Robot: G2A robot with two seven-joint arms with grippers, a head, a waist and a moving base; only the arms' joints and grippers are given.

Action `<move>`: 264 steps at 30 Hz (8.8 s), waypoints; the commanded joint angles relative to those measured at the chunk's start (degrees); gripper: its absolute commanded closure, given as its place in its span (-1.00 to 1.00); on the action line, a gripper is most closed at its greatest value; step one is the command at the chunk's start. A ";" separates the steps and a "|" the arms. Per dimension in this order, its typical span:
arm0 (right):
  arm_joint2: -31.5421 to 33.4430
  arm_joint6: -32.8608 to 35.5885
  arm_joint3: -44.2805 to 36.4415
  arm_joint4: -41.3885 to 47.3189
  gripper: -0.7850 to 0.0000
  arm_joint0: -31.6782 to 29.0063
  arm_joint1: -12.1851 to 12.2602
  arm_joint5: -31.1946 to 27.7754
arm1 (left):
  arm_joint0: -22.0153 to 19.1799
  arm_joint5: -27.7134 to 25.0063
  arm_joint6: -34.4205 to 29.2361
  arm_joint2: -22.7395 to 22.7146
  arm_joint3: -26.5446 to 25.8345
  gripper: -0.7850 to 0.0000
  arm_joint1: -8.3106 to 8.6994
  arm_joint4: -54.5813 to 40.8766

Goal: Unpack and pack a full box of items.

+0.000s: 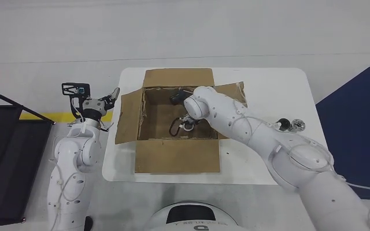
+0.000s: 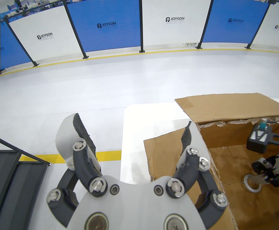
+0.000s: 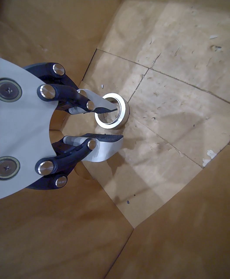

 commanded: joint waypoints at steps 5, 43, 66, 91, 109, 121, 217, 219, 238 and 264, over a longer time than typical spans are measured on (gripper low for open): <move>1.57 -0.52 2.40 0.97 0.47 0.31 -1.20 -1.80 | 0.00 0.00 0.00 0.00 0.00 -1.00 0.00 0.00; 6.35 0.25 9.99 -3.52 1.00 -0.72 -5.33 -1.71 | 0.00 0.00 0.00 0.00 0.00 -1.00 0.00 0.00; 46.92 -10.45 -55.92 -18.07 1.00 -34.83 13.66 3.08 | 0.00 0.00 0.00 0.00 0.00 -1.00 0.00 0.00; 66.68 -19.95 -70.67 -11.01 1.00 -55.00 16.12 1.73 | 0.00 0.00 0.00 0.00 0.00 -1.00 0.00 0.00; 106.93 -20.53 -67.00 4.43 1.00 -82.61 17.41 -11.30 | 0.00 0.00 0.00 0.00 0.00 -1.00 0.00 0.00; 101.60 -12.63 -65.99 -21.65 1.00 -86.62 18.25 -5.57 | 0.00 0.00 0.00 0.00 0.00 -1.00 0.00 0.00; 96.56 -12.11 -56.48 -30.60 0.15 -79.18 17.87 -6.33 | 0.00 0.00 0.00 0.00 0.00 -1.00 0.00 0.00; 95.36 -11.73 -54.69 -31.99 0.15 -77.54 17.90 -5.50 | 0.00 0.00 0.00 0.00 0.00 -1.00 0.00 0.00; 90.46 -9.47 -47.52 -36.44 0.46 -71.44 17.95 -4.14 | 0.00 0.00 0.00 0.00 0.00 -1.00 0.00 0.00; 104.94 -10.74 -58.52 -11.58 1.00 -81.21 17.87 -14.99 | 0.00 0.00 0.00 0.00 0.00 -1.00 0.00 0.00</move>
